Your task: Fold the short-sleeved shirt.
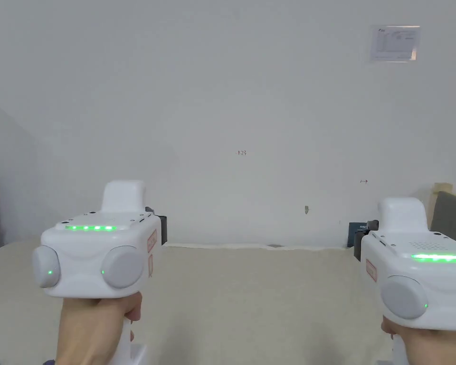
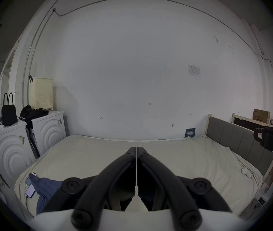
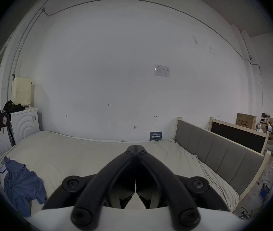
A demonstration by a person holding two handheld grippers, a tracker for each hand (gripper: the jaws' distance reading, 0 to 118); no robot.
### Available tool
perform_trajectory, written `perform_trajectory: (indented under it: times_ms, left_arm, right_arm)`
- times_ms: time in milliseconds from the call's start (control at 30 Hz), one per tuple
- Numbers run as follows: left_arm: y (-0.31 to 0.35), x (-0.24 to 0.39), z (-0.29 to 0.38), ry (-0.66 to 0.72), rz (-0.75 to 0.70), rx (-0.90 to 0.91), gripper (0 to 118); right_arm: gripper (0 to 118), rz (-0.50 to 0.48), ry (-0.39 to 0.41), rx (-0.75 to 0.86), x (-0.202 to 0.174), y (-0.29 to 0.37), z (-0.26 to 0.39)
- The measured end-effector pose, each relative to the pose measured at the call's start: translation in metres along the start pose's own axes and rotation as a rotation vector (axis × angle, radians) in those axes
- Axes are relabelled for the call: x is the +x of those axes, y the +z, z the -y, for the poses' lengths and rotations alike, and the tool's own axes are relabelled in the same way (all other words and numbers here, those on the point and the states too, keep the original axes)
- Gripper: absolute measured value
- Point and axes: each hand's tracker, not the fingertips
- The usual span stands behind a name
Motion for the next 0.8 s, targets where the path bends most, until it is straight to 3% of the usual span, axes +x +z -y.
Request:
perform_trajectory:
  times_ms: [267, 433, 800]
  left_arm:
    - [0.028, -0.052, 0.017, 0.025, -0.130, -0.057, 0]
    - [0.024, -0.153, 0.047, 0.067, -0.284, -0.106, 0]
    - [0.113, -0.252, 0.082, 0.111, -0.522, -0.172, 0]
  right_arm:
    - [0, -0.147, 0.013, -0.040, -0.062, -0.005, 0.010]
    - [0, -0.272, 0.018, -0.050, -0.123, -0.005, 0.019]
    - [0, -0.475, 0.007, -0.100, -0.221, -0.006, 0.041]
